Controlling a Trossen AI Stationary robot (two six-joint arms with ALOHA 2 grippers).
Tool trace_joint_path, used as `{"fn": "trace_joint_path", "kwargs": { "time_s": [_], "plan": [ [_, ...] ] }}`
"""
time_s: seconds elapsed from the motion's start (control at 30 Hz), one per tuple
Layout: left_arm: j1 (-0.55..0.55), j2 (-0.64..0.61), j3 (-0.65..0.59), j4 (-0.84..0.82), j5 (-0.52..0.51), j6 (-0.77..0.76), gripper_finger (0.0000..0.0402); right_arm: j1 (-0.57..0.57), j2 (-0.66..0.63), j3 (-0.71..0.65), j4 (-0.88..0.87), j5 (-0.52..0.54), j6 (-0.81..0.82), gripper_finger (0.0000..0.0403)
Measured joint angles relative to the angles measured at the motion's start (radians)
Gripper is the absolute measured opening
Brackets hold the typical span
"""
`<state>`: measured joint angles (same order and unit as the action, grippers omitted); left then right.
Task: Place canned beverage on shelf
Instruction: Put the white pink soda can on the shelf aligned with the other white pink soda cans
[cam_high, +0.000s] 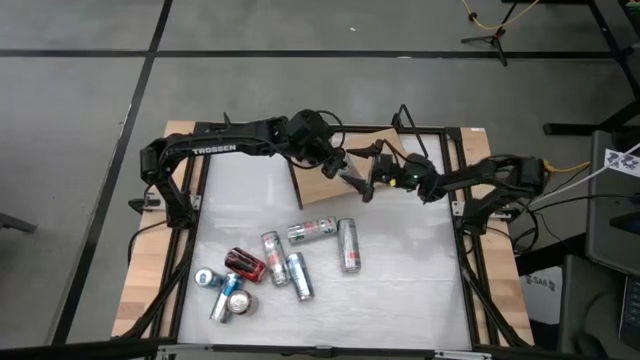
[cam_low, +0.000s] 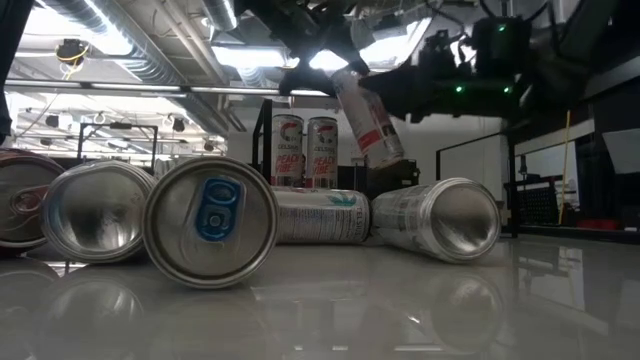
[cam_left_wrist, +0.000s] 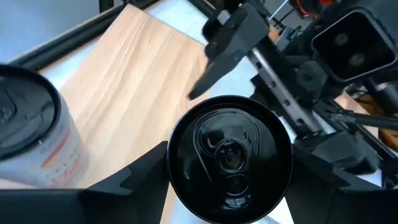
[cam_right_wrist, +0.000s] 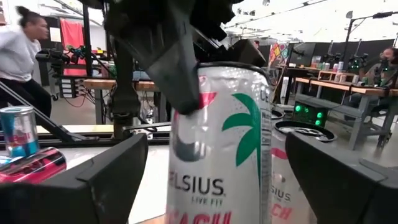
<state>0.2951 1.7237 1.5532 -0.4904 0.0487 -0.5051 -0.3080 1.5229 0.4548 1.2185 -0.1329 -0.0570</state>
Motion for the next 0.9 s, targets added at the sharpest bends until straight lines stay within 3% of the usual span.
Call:
{"fn": "trace_joint_path", "kwargs": {
  "time_s": [0.53, 0.9],
  "plan": [
    [0.110, -0.001, 0.000, 0.081, 0.072, 0.214, 0.0239, 0.000, -0.383, -0.011, -0.487, 0.001, 0.063, 0.0376],
    [0.133, -0.002, 0.001, 0.196, 0.100, 0.307, 0.0239, 0.000, -0.480, -0.012, -0.617, 0.009, 0.111, 0.0376]
  ]
}}
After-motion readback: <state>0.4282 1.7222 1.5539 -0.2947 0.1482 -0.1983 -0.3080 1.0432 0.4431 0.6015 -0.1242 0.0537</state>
